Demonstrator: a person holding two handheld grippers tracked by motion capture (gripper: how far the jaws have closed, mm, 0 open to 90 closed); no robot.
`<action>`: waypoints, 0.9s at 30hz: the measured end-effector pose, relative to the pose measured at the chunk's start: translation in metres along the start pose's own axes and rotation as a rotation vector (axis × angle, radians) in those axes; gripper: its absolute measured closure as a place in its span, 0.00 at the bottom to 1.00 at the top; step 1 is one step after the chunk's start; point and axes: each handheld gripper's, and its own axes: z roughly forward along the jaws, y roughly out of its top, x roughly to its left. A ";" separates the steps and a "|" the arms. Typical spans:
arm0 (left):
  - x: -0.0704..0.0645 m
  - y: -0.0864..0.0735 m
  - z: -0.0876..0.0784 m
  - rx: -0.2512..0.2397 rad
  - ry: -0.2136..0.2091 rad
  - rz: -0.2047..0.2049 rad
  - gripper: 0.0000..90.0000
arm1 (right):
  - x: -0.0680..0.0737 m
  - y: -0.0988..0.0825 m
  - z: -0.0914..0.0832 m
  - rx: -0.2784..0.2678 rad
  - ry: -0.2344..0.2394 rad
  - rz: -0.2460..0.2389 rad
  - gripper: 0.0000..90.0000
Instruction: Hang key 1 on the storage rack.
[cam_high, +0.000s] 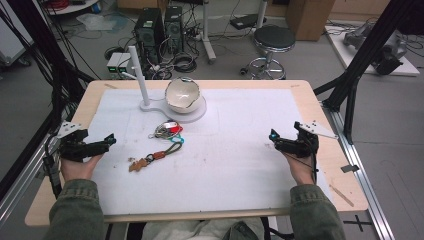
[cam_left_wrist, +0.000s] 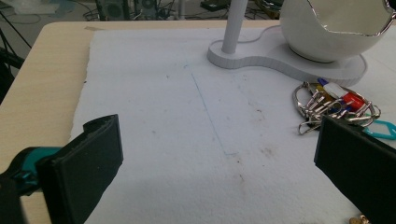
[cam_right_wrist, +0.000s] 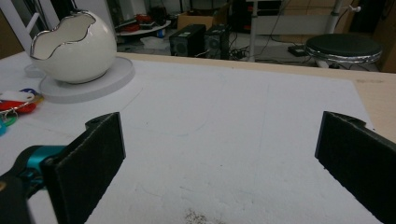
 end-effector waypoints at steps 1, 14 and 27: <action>0.000 0.000 0.000 -0.001 0.000 -0.001 0.02 | 0.000 0.000 0.000 0.001 -0.002 -0.001 0.01; -0.007 0.000 0.003 0.020 -0.045 -0.004 0.02 | 0.001 0.000 0.001 0.009 0.010 -0.004 0.01; -0.013 0.004 0.003 0.012 -0.096 -0.031 0.02 | 0.002 -0.001 0.003 0.021 0.020 -0.021 0.01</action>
